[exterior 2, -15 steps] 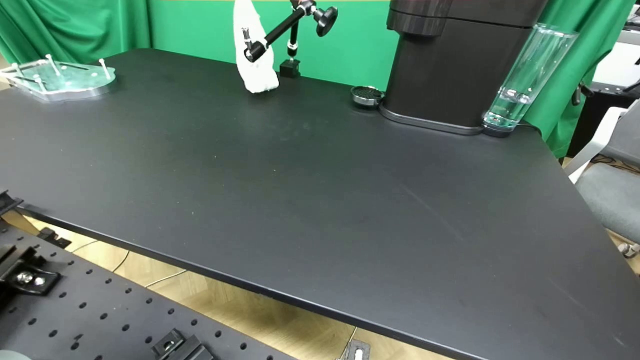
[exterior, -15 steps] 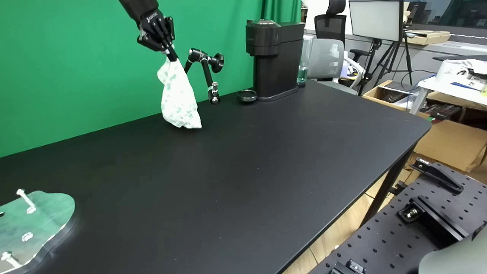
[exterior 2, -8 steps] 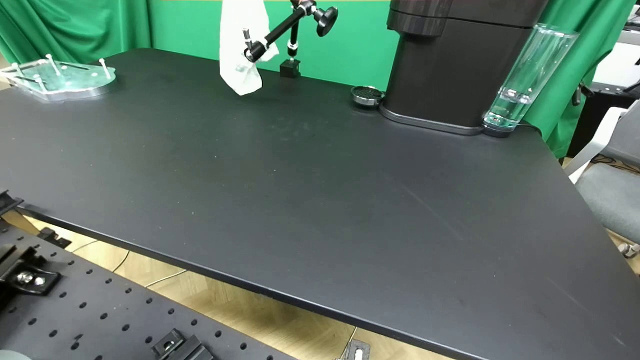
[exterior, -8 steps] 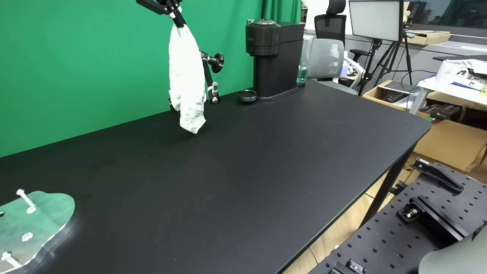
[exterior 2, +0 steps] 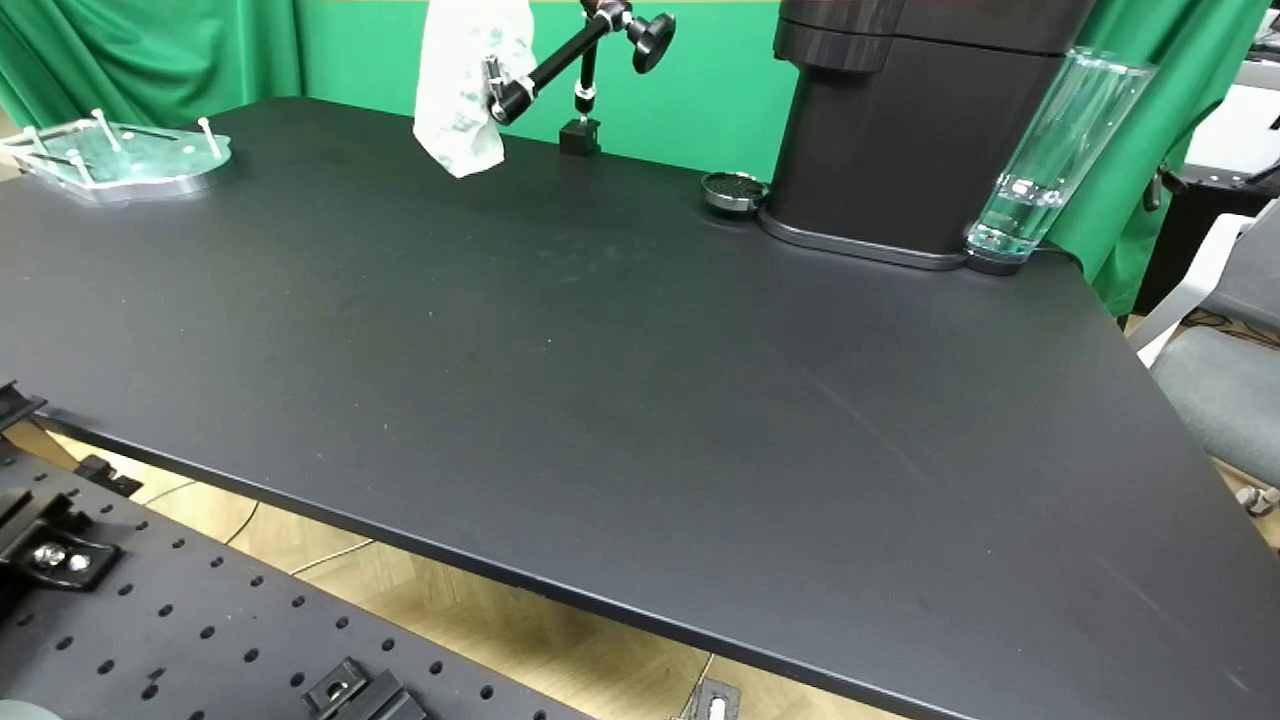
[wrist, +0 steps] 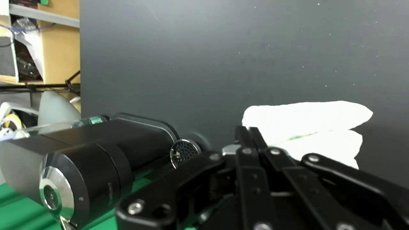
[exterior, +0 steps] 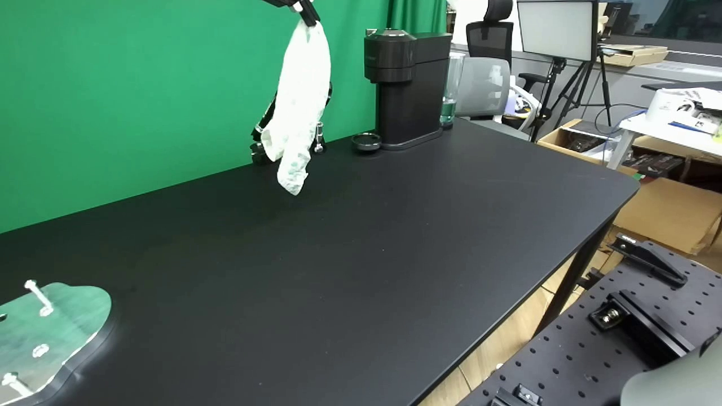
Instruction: Pick the cloth on the table and put it on the stand
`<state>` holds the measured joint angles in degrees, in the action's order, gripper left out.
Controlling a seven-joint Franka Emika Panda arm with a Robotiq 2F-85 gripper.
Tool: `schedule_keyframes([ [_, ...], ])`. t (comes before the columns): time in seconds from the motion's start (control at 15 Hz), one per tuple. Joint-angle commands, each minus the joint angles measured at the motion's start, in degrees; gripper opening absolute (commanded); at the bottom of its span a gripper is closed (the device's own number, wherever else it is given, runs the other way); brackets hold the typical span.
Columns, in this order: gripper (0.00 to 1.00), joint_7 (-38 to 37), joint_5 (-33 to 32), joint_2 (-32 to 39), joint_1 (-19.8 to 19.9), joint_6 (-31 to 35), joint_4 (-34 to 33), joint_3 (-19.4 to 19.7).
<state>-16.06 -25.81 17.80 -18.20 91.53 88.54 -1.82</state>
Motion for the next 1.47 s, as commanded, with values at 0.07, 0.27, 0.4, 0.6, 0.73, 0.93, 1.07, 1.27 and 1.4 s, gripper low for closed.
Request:
schedule_keyframes([
  [0.07, 0.01, -6.4, 1.6, -5.4, 4.1, 0.7, 8.8, -0.2],
  [0.27, 0.01, -8.1, 2.8, -6.9, 6.6, 1.1, 12.4, 0.0],
  [0.4, 0.01, -8.8, 3.5, -7.4, 8.0, 1.9, 14.4, 0.1],
  [0.6, 0.01, -10.4, 4.0, -7.3, 9.6, 4.6, 16.9, 0.4],
  [0.73, 0.01, -11.1, 4.0, -6.1, 10.3, 6.8, 17.4, 0.6],
  [0.93, 0.01, -10.2, 2.8, -3.5, 10.2, 8.8, 15.7, 0.4],
  [1.07, 0.01, -9.2, 1.8, -2.0, 9.3, 8.7, 13.3, 0.1],
  [1.27, 0.01, -8.2, 0.1, -0.6, 7.7, 7.1, 9.9, -0.5],
  [1.4, 0.01, -7.8, -1.4, 0.7, 6.7, 5.3, 6.6, -0.6],
])
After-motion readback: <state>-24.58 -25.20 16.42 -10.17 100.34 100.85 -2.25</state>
